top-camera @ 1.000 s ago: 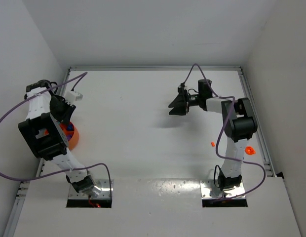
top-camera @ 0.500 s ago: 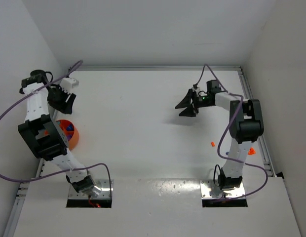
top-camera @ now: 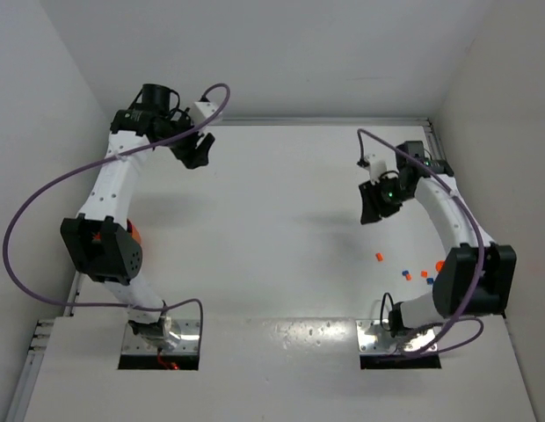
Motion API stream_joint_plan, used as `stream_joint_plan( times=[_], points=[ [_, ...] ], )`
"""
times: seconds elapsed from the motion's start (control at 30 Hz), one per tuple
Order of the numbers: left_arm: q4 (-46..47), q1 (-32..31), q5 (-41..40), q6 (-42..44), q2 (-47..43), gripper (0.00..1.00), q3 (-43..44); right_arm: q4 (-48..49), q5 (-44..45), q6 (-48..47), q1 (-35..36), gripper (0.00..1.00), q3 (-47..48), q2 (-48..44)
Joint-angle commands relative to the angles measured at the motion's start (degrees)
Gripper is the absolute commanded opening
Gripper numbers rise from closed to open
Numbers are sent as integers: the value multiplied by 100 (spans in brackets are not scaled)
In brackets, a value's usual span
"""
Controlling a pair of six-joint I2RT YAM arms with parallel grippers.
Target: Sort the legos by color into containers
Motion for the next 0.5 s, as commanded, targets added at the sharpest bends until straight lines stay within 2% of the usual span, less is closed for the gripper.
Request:
stream_joint_plan(
  times=[0.0, 0.1, 0.2, 0.27, 0.47],
  points=[
    [60, -30, 120, -260, 268, 66, 460, -772, 642, -1707, -200, 39, -685, -788],
    [-73, -249, 296, -260, 734, 66, 1110, -929, 879, -2900, -332, 37, -1580, -1588],
    [5, -372, 411, -444, 1069, 67, 1244, -1000, 1362, -3622, -446, 37, -2109, -2213],
    [155, -372, 498, -506, 1253, 67, 1244, -1140, 1477, -3914, -526, 37, -2111, -2267],
    [568, -425, 824, -744, 1622, 67, 1244, -1782, 1951, -5100, -1228, 35, -1550, -1574]
  ],
)
